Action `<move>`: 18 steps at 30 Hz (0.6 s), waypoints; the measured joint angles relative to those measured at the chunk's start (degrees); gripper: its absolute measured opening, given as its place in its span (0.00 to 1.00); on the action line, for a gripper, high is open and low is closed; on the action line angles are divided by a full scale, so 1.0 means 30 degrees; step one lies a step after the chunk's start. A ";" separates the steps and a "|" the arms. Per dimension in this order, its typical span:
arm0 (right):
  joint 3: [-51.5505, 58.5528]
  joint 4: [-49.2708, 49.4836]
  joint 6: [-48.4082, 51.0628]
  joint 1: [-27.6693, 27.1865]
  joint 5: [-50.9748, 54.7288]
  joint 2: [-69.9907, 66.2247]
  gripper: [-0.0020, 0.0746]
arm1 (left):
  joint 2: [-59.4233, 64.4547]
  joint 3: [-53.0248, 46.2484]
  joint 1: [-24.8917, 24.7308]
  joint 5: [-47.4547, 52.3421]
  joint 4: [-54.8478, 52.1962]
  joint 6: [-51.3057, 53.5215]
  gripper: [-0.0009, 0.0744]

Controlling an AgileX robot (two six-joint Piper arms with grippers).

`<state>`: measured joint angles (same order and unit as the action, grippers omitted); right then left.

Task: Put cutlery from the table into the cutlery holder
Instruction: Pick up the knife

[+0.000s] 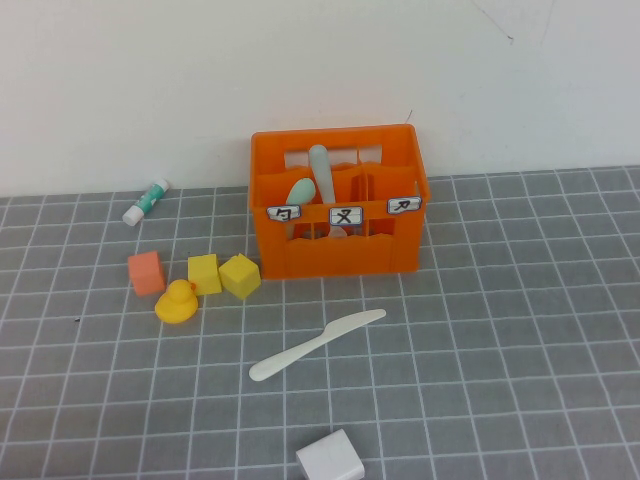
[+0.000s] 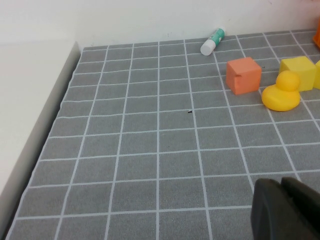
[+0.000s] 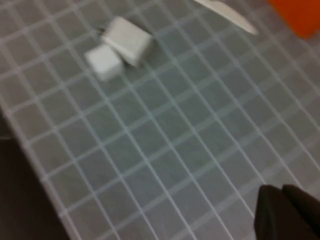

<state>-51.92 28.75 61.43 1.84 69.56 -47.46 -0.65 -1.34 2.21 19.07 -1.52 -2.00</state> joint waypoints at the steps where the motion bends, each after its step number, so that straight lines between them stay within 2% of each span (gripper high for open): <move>1: -0.0138 0.0483 0.0505 0.0147 0.0096 -0.0629 0.02 | 0.0000 0.0000 0.0000 0.0000 0.0000 0.0000 0.01; 5: -0.0956 0.1435 0.2515 0.1778 0.0090 -0.3513 0.02 | 0.0000 0.0000 0.0000 0.0000 0.0000 0.0000 0.01; 12: -0.3360 0.0662 0.3154 0.5825 -0.1539 -0.7920 0.02 | 0.0000 0.0000 0.0000 0.0000 0.0000 0.0000 0.01; 18: -0.7426 -0.2343 0.3222 0.9481 -0.2313 -1.3105 0.02 | 0.0000 0.0000 0.0000 0.0000 0.0000 0.0000 0.01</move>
<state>-74.20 21.72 71.10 30.28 62.63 -86.78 -0.65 -1.34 2.21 19.07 -1.52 -2.00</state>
